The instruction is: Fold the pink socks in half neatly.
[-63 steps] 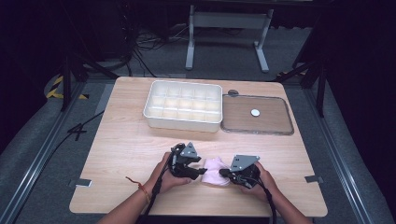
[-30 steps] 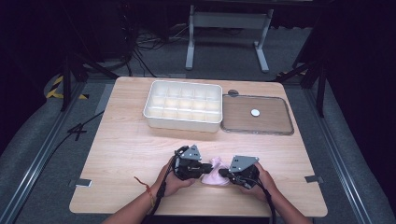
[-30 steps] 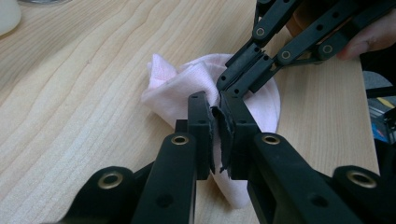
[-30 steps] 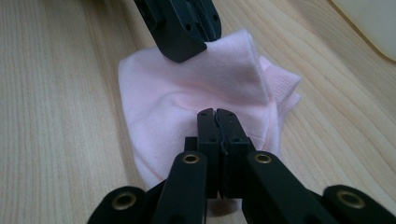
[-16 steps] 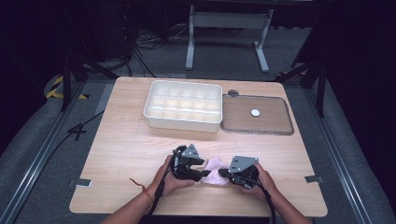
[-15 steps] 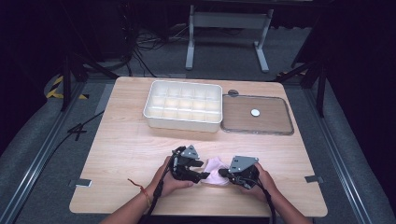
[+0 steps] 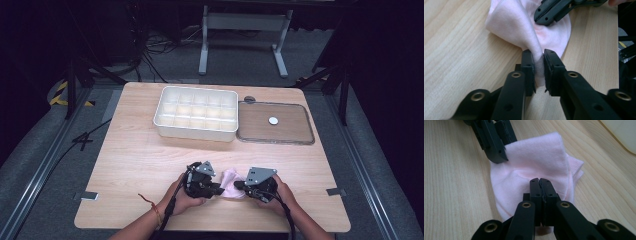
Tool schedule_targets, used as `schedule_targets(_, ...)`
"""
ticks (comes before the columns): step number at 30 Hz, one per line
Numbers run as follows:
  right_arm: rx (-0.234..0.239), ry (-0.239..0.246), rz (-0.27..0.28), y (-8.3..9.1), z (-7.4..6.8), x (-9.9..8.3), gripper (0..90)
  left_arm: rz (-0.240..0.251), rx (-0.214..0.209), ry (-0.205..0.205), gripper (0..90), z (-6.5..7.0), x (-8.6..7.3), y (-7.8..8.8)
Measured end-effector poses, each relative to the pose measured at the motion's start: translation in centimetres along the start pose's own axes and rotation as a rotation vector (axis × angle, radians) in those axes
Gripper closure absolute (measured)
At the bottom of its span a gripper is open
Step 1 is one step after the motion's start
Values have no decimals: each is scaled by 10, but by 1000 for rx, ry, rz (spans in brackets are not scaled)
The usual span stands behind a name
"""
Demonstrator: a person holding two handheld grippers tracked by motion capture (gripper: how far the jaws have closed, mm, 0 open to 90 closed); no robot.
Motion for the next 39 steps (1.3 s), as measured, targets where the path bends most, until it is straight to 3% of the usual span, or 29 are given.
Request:
schedule_targets(4,3,-7,2,-1,0,0,894,65,8,-19,816,3,3,6)
schedule_targets(10,-7,-1,2,-4,-1,4,895,115,43,-58,826,8,9,6)
schedule_targets(17,-8,-21,19,-3,0,5,860,100,56,-81,831,9,10,6)
schedule_targets(22,-22,-49,53,13,7,1,853,113,62,-79,833,7,11,11)
schedule_targets(27,-44,-68,28,21,12,-9,853,102,66,-95,833,8,11,12)
schedule_targets(39,-22,-25,-16,4,7,-3,862,93,91,-139,828,12,15,8)
Point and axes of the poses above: each handheld gripper's, and its own axes: y roughly backward along the jaws, x roughly out of its top, z roughly to its right, the point moved 1 cm from there along -y, roughly forward along the jaws, and after that the axes turned 3 degrees about -z, right-handed, at the moved point
